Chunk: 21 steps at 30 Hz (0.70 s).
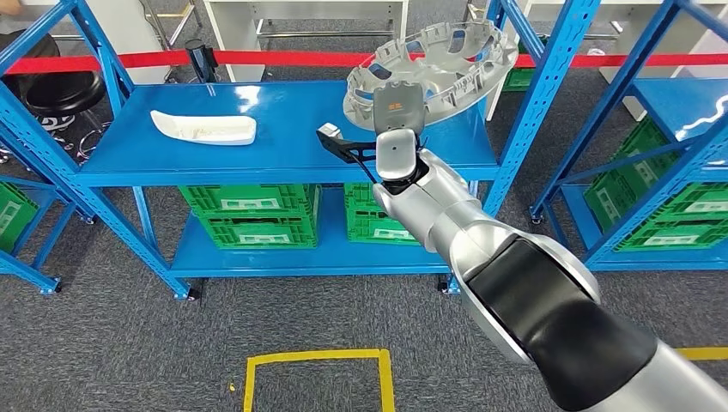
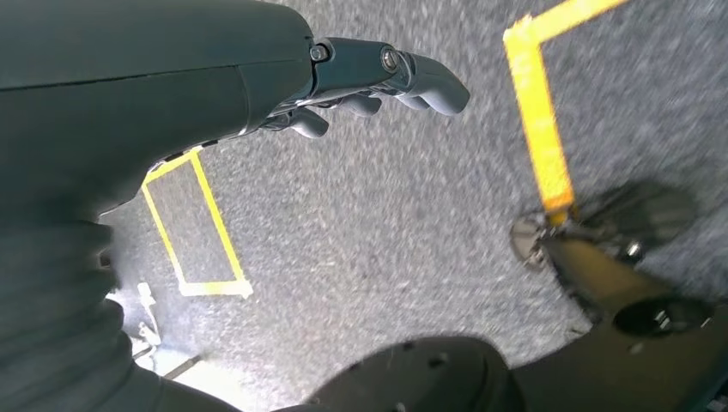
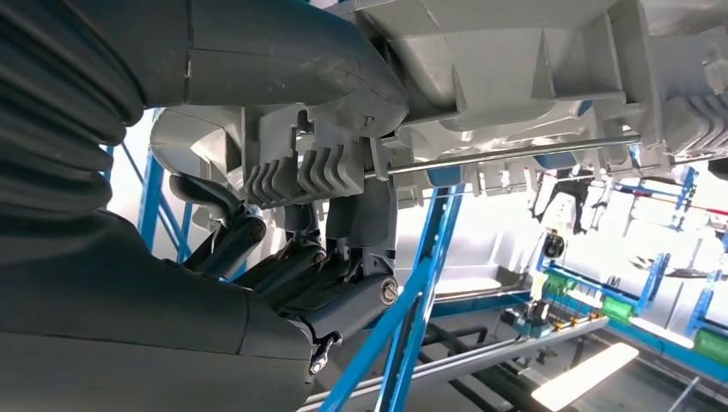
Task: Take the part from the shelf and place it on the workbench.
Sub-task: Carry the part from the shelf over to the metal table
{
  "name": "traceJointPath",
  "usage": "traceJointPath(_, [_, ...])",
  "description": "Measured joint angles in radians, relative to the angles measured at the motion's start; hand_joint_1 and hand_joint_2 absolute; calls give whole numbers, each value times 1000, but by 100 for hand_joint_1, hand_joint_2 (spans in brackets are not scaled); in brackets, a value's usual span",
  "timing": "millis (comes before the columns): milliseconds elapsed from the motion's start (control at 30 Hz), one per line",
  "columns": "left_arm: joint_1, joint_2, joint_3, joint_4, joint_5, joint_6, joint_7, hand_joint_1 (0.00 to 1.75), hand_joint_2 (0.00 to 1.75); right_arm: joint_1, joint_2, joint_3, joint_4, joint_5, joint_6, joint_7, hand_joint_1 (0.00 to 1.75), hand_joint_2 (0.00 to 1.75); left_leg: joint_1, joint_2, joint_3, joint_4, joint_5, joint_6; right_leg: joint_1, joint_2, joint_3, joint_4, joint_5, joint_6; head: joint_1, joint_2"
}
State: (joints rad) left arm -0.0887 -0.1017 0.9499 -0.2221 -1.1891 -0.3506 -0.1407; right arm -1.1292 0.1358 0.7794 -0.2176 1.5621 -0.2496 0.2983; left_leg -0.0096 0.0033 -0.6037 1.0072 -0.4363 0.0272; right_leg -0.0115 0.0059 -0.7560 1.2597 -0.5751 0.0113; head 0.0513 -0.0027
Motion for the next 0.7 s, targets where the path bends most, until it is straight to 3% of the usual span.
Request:
traceJointPath(33, [0, -1, 0, 0, 0, 0, 0, 0, 175, 1, 0, 0, 0, 0, 0, 0, 175, 175, 1, 1, -16, 2, 11, -1, 0, 0, 2, 41, -6, 3, 0, 0])
traceJointPath(67, [0, -3, 0, 0, 0, 0, 0, 0, 175, 1, 0, 0, 0, 0, 1, -1, 175, 175, 2, 2, -34, 6, 22, -2, 0, 0, 18, 54, 9, 4, 0, 0])
traceJointPath(100, [0, -4, 0, 1, 0, 0, 0, 0, 175, 1, 0, 0, 1, 0, 2, -1, 175, 175, 3, 2, -52, 11, 32, -5, 0, -1, 50, 32, 36, 5, 0, 0])
traceJointPath(133, [0, -4, 0, 1, -1, 0, 1, 0, 175, 1, 0, 0, 1, 0, 3, 0, 175, 175, 4, 2, -68, 17, 41, -8, 0, -1, 96, -19, 55, 4, 0, 0])
traceJointPath(167, [0, -5, 0, 0, -1, 0, 1, 0, 175, 1, 1, 0, 0, 0, 3, 0, 175, 175, 4, 1, -82, 24, 49, -13, 2, -2, 149, -88, 53, 3, 0, 0])
traceJointPath(233, [1, -4, 0, 0, -2, 0, 2, 0, 175, 2, 2, 0, 0, 0, 5, 0, 175, 175, 3, 0, -95, 31, 63, -24, 6, -1, 213, -185, 28, -9, 1, 0])
traceJointPath(267, [1, -4, 0, -1, -2, 0, 2, 0, 175, 3, 2, 0, 0, 0, 7, -1, 175, 175, 2, 0, -97, 30, 71, -30, 8, 0, 221, -204, 20, -17, 1, 0])
traceJointPath(333, [2, -3, 0, -1, -4, 0, 2, 0, 175, 3, 2, 4, 1, 1, 11, -7, 175, 175, 4, -2, -103, 28, 81, -42, 6, 0, 209, -208, 36, -33, 3, 0])
traceJointPath(367, [3, -2, 0, -1, -6, 0, 2, 0, 175, 2, 2, 7, 1, 1, 12, -11, 175, 175, 5, -2, -111, 38, 63, -49, 5, -1, 200, -209, 47, -41, 2, 0])
traceJointPath(400, [3, -2, 0, -1, -7, 0, 2, 0, 175, 1, 2, 11, 1, 1, 13, -14, 175, 175, 7, -3, -122, 66, 28, -55, 3, -3, 190, -211, 59, -48, 1, 0])
traceJointPath(467, [3, -1, 0, -1, -9, 0, 1, 0, 175, -3, 2, 18, 1, 2, 13, -17, 175, 175, 11, -3, -151, 177, -73, -66, 2, -5, 167, -212, 81, -54, -1, 0])
traceJointPath(500, [3, -1, 0, -1, -10, 0, 1, 0, 175, -5, 2, 22, 1, 2, 14, -18, 175, 175, 12, -3, -162, 244, -108, -70, 2, -7, 154, -211, 92, -54, -1, 0])
traceJointPath(533, [3, -1, 0, -1, -11, 0, 0, 0, 175, -6, 2, 26, 1, 1, 14, -19, 175, 175, 13, -3, -165, 295, -121, -72, 2, -8, 140, -211, 102, -52, -1, 0])
traceJointPath(567, [3, -1, 0, -1, -11, 0, -1, 0, 175, -7, 2, 31, 1, 1, 15, -20, 175, 175, 14, -3, -153, 318, -113, -73, 2, -9, 127, -210, 113, -50, -1, 0])
traceJointPath(600, [3, -1, 0, -1, -11, 0, -2, 0, 175, -8, 2, 35, 1, 1, 16, -20, 175, 175, 15, -3, -124, 305, -90, -73, 2, -9, 114, -209, 124, -48, -1, 0])
traceJointPath(633, [3, -1, 0, -1, -11, 0, -2, 0, 175, -9, 2, 38, 1, 1, 18, -20, 175, 175, 17, -3, -77, 257, -68, -72, 2, -9, 103, -209, 133, -44, -1, 0])
traceJointPath(700, [1, -1, 0, -1, -11, 0, -4, 0, 175, -14, 3, 42, 1, 1, 19, -22, 175, 175, 15, -6, 30, 116, -72, -65, 3, -8, 85, -207, 150, -35, 0, 0])
